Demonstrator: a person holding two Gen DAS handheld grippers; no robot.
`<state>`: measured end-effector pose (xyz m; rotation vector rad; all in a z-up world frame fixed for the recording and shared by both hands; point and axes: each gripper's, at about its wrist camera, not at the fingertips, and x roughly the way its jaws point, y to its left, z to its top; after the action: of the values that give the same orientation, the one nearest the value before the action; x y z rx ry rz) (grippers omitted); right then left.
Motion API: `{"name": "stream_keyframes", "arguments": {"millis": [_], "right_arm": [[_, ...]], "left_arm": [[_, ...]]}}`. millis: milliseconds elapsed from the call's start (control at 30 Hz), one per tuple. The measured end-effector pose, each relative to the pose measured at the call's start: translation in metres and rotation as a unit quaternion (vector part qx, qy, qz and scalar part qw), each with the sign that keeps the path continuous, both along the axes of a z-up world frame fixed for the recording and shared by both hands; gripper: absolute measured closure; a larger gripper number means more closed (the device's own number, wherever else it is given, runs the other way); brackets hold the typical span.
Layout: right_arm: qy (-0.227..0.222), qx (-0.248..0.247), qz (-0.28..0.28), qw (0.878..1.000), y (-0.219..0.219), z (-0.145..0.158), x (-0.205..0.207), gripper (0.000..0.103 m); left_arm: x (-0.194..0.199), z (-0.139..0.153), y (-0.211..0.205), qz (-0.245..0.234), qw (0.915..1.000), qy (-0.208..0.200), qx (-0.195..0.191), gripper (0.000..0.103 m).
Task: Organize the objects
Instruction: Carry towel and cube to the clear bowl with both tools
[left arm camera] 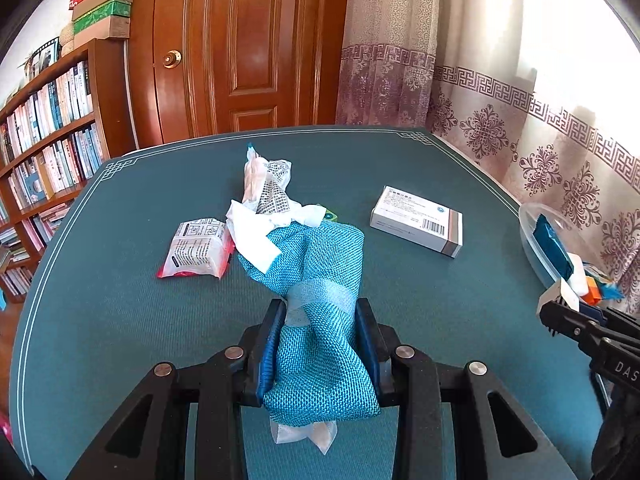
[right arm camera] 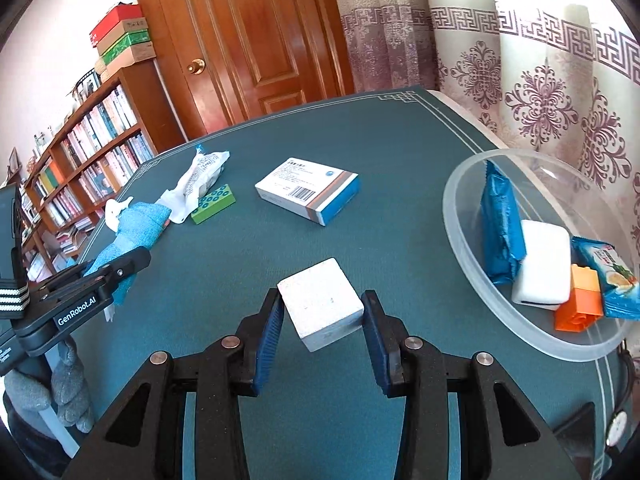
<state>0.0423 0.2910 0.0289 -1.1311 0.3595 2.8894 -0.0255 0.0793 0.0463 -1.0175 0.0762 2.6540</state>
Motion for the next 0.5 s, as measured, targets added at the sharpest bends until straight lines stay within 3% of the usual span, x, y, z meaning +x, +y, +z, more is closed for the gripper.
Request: {"name": "stream_keyframes", "arguments": {"millis": [500], "right_arm": [[0.021,0.004,-0.092,0.996,0.079,0.012,0.048,0.062]], "left_arm": [[0.015,0.007,0.041,-0.044,0.9990,0.000,-0.008,0.066]]}}
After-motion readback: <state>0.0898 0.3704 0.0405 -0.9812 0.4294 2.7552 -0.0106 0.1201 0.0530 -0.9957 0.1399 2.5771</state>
